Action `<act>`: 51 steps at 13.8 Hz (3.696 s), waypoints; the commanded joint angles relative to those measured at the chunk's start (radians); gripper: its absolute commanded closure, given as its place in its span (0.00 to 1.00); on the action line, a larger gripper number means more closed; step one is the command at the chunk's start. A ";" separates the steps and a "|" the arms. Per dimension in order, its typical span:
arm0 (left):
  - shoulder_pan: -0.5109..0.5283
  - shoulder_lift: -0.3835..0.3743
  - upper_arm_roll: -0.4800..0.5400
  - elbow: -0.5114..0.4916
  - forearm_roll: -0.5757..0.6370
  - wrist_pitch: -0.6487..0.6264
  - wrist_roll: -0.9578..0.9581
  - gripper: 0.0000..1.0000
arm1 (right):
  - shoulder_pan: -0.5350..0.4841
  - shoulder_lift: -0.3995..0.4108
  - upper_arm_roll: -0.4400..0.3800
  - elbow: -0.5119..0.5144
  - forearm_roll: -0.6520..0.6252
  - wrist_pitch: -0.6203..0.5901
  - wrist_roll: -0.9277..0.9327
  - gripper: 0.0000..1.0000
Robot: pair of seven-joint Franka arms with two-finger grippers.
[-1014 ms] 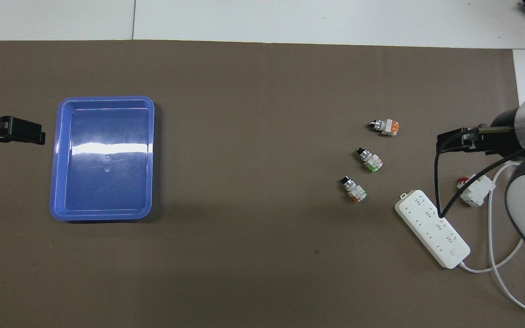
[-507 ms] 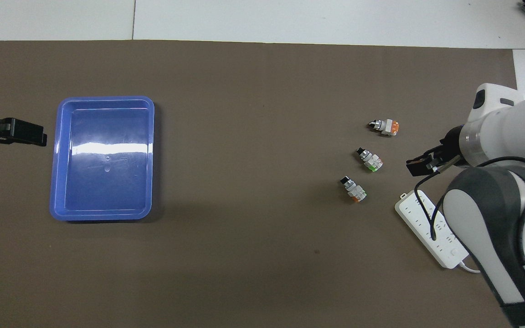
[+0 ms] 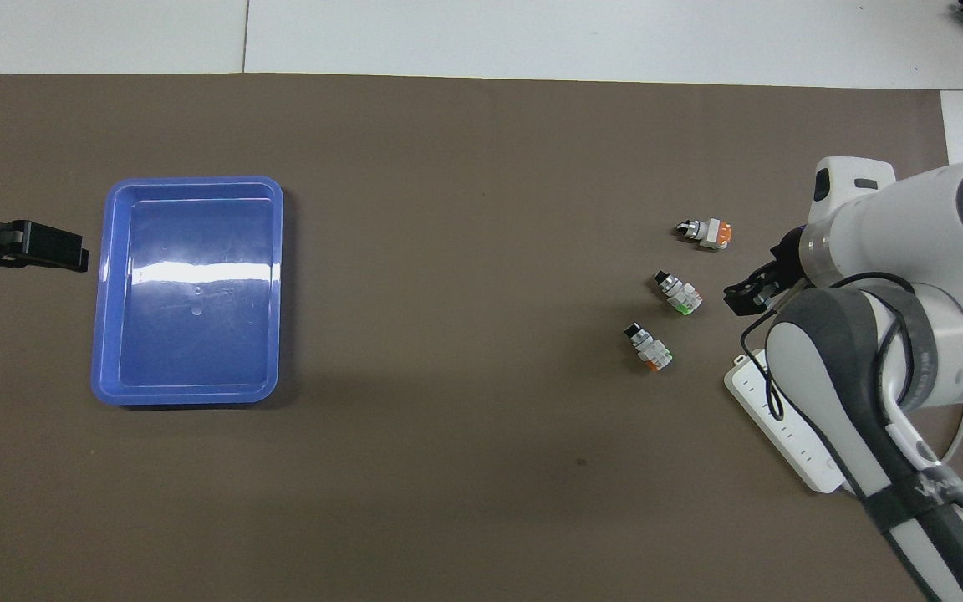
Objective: Turn and place switch with both arms
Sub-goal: 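Lower the right gripper and grasp the green-topped switch module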
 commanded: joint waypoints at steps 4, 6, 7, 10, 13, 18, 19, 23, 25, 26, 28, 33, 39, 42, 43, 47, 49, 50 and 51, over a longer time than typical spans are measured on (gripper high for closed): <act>0.012 -0.042 -0.006 -0.062 0.013 0.039 0.005 0.00 | 0.021 0.068 0.007 -0.078 0.000 0.144 -0.040 0.16; 0.012 -0.042 -0.006 -0.065 0.013 0.047 0.007 0.00 | 0.030 0.069 0.008 -0.091 0.012 0.147 -0.028 0.16; 0.012 -0.045 -0.006 -0.067 0.013 0.048 0.007 0.00 | 0.038 0.069 0.008 -0.097 0.015 0.148 -0.030 0.16; 0.012 -0.048 -0.006 -0.079 0.013 0.056 0.005 0.00 | 0.037 0.068 0.008 -0.147 0.015 0.229 -0.042 0.16; 0.012 -0.053 -0.006 -0.091 0.013 0.064 0.007 0.00 | 0.038 0.072 0.008 -0.147 0.015 0.233 -0.046 0.16; 0.012 -0.054 -0.006 -0.091 0.013 0.064 0.007 0.00 | 0.026 0.095 0.008 -0.147 0.017 0.262 -0.109 0.16; 0.012 -0.054 -0.006 -0.091 0.013 0.064 0.008 0.00 | 0.024 0.095 0.008 -0.147 0.021 0.266 -0.118 0.17; 0.012 -0.054 -0.006 -0.093 0.013 0.064 0.010 0.00 | 0.024 0.106 0.008 -0.147 0.026 0.278 -0.149 0.18; 0.012 -0.054 -0.006 -0.094 0.013 0.064 0.008 0.00 | 0.024 0.108 0.008 -0.149 0.029 0.282 -0.158 0.18; 0.012 -0.054 -0.006 -0.094 0.013 0.064 0.008 0.00 | 0.024 0.114 0.008 -0.149 0.029 0.283 -0.162 0.18; 0.012 -0.056 -0.006 -0.096 0.013 0.064 0.008 0.00 | 0.027 0.121 0.008 -0.147 0.043 0.308 -0.160 0.19; 0.012 -0.059 -0.006 -0.096 0.013 0.068 0.010 0.00 | 0.038 0.121 0.008 -0.149 0.063 0.308 -0.162 0.31; 0.012 -0.059 -0.006 -0.102 0.013 0.070 0.010 0.00 | 0.037 0.120 0.008 -0.149 0.063 0.299 -0.191 0.36; 0.012 -0.060 -0.007 -0.105 0.013 0.071 0.013 0.00 | 0.035 0.118 0.008 -0.149 0.063 0.286 -0.191 0.36; 0.012 -0.060 -0.006 -0.105 0.013 0.071 0.016 0.00 | 0.037 0.117 0.008 -0.149 0.063 0.270 -0.191 0.36; 0.012 -0.068 -0.006 -0.120 0.013 0.071 0.016 0.00 | 0.032 0.114 0.008 -0.149 0.063 0.240 -0.183 0.36; 0.012 -0.071 -0.006 -0.122 0.013 0.073 0.019 0.00 | 0.032 0.112 0.008 -0.149 0.063 0.237 -0.183 0.36; 0.012 -0.071 -0.006 -0.124 0.013 0.082 0.016 0.00 | 0.032 0.112 0.007 -0.149 0.063 0.237 -0.183 0.36; 0.012 -0.073 -0.006 -0.125 0.013 0.085 0.016 0.00 | 0.032 0.112 0.008 -0.149 0.063 0.236 -0.183 0.36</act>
